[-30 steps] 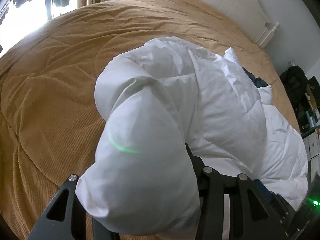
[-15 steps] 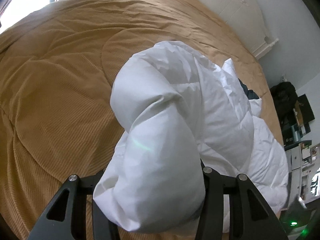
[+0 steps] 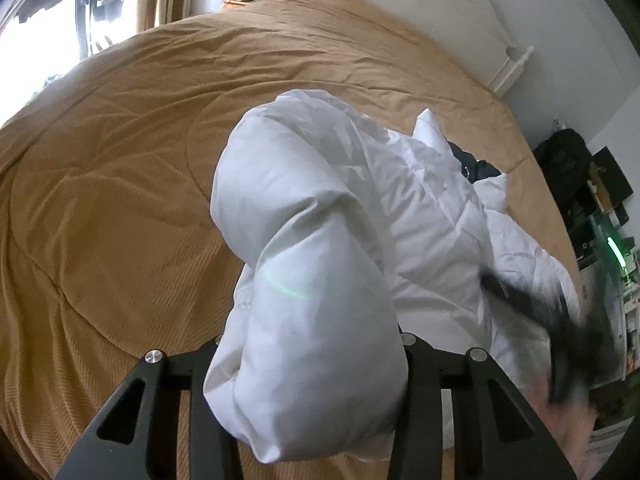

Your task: Fold large clothes

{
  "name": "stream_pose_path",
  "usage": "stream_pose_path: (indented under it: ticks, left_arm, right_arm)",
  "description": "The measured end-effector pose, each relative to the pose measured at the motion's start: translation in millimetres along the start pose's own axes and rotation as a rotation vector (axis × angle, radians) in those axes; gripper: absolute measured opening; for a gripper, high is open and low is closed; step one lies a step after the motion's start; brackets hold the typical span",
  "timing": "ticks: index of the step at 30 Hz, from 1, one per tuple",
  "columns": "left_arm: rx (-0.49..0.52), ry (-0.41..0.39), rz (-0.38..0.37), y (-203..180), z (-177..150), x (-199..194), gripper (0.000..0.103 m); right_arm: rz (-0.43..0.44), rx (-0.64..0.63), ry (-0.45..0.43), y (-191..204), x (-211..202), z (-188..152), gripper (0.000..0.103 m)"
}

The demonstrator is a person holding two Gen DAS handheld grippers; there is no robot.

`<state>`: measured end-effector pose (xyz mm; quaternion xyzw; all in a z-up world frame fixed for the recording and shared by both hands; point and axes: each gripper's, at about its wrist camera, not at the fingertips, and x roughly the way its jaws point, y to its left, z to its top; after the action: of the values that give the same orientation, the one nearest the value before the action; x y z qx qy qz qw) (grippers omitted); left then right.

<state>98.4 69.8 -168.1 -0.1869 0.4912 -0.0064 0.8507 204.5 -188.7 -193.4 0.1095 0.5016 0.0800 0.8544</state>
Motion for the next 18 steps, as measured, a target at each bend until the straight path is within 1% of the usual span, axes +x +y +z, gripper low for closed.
stream_pose_path:
  ticks: [1, 2, 3, 4, 5, 7, 8, 10, 11, 13, 16, 17, 18]
  left_arm:
    - [0.003, 0.003, -0.004, -0.5, 0.4, 0.3, 0.040]
    - [0.004, 0.005, -0.009, -1.1, 1.5, 0.6, 0.040]
    - [0.007, 0.002, -0.008, -2.7, 3.1, 0.6, 0.040]
    - [0.017, -0.002, -0.003, -5.5, 4.5, 0.4, 0.040]
    - [0.027, -0.003, 0.004, -8.7, 4.8, 0.4, 0.040]
    - [0.042, -0.004, 0.009, -9.7, 4.1, -1.6, 0.040]
    - [0.043, -0.003, 0.006, -9.2, 4.8, -2.3, 0.040]
    - [0.023, 0.014, 0.001, -5.3, 8.2, -2.5, 0.040]
    - [0.012, 0.025, -0.003, -2.3, 9.1, -2.3, 0.039]
    - [-0.007, 0.049, -0.018, 3.8, 11.4, -0.1, 0.039]
    - [0.008, 0.054, -0.004, 1.7, 11.6, 1.0, 0.038]
    - [0.020, 0.052, 0.007, -1.0, 11.8, 1.1, 0.037]
    - [0.028, 0.049, 0.015, -3.1, 11.6, 0.0, 0.037]
  right_arm:
    - [0.040, 0.075, 0.068, -12.4, 25.7, 22.5, 0.017]
    - [0.069, 0.132, 0.109, -20.6, 43.1, 36.9, 0.016]
    - [0.093, 0.187, 0.145, -29.3, 58.5, 50.1, 0.011]
    - [0.099, 0.223, 0.162, -35.8, 68.6, 60.5, 0.007]
    - [0.071, 0.257, 0.152, -43.3, 76.5, 71.9, 0.000]
    - [0.010, 0.239, 0.124, -50.5, 89.2, 90.9, 0.000]
    - [-0.004, 0.227, 0.123, -52.4, 95.2, 95.3, 0.000]
    - [0.005, 0.242, 0.139, -55.8, 96.9, 95.6, 0.000]
    - [0.006, 0.242, 0.136, -56.4, 91.9, 95.3, 0.000]
    - [0.032, 0.210, 0.108, -50.8, 59.7, 86.9, 0.000]
    - [0.081, 0.148, 0.105, -40.4, 9.9, 44.2, 0.000]
    - [0.117, 0.151, 0.118, -39.8, -8.2, 17.2, 0.000]
    - [0.138, 0.157, 0.135, -39.5, -16.0, -1.9, 0.000]
